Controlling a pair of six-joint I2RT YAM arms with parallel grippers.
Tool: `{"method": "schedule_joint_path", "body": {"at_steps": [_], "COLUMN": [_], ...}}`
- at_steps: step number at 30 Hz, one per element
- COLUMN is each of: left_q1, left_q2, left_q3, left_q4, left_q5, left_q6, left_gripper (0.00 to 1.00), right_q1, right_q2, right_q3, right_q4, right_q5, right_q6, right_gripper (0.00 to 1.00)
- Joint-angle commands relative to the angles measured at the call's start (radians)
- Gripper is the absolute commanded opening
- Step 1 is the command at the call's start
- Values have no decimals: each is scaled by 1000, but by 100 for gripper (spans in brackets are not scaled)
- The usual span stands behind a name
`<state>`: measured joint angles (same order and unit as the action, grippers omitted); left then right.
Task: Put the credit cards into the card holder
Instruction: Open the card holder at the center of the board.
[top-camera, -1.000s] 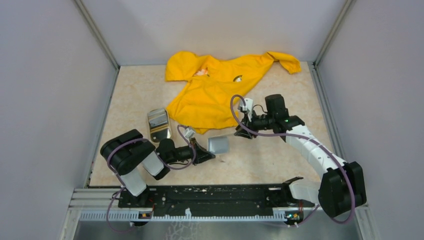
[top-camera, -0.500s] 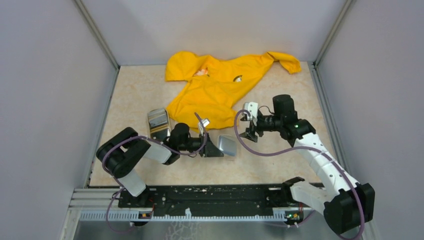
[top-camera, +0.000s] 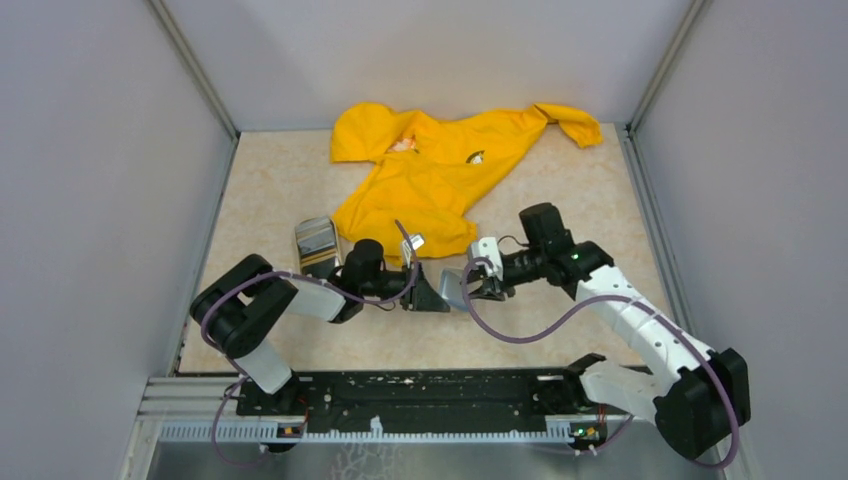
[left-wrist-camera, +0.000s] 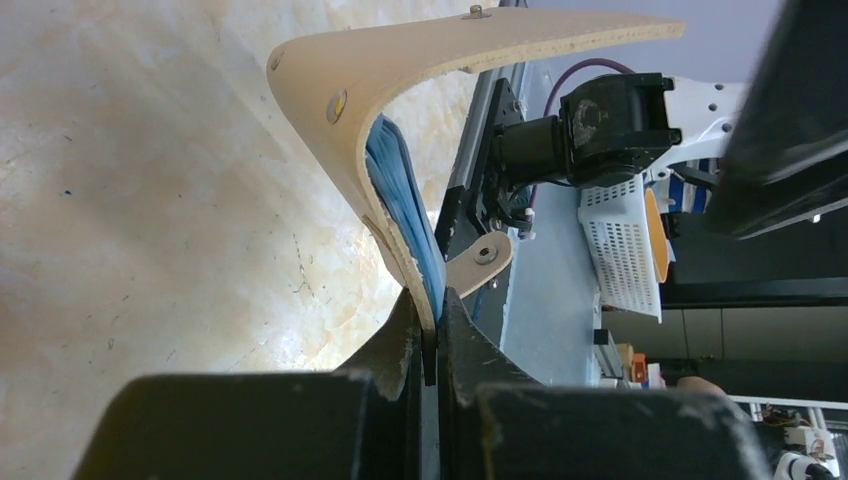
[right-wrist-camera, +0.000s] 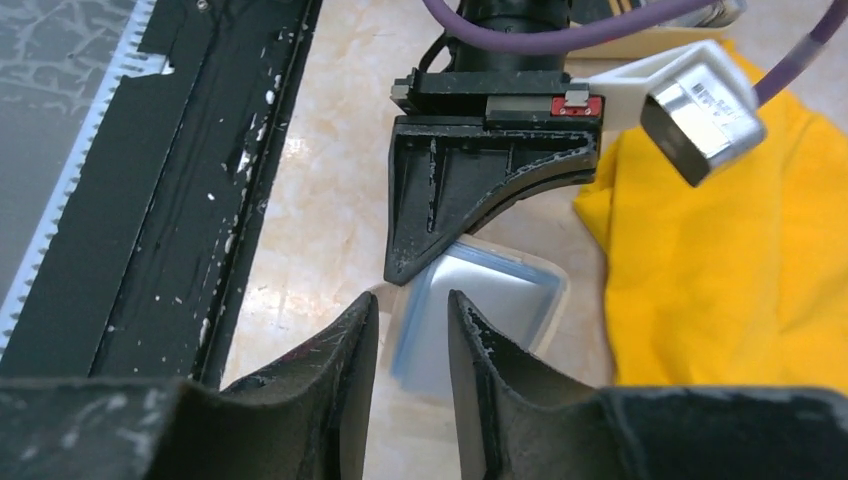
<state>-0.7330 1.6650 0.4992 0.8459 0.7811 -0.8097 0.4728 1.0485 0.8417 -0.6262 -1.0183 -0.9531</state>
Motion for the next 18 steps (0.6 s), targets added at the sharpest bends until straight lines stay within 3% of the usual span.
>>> {"method": "schedule_joint_path", "body": {"at_steps": [1,8,13,18], "left_q1": [-6,-17,-20,-23], "left_q2": [-12,-26,-49,-67], "left_q3": [7,-31,-62,-80], "left_q4": [81,157,183,211], "left_q5": [27,20,0,-12], "left_q6": [56,102,133,146], "left_gripper": [0,0,0,0], "right_q1": [58,152,169,188], "right_q2": [65,168,203,214], "right_q3": [-13,-18,-17,-23], "right_q4": [138,216,238,247], "right_q5": [111,313,372,384], "right_q6": [90,168,198,201], "right_gripper": [28,30,48,58]}}
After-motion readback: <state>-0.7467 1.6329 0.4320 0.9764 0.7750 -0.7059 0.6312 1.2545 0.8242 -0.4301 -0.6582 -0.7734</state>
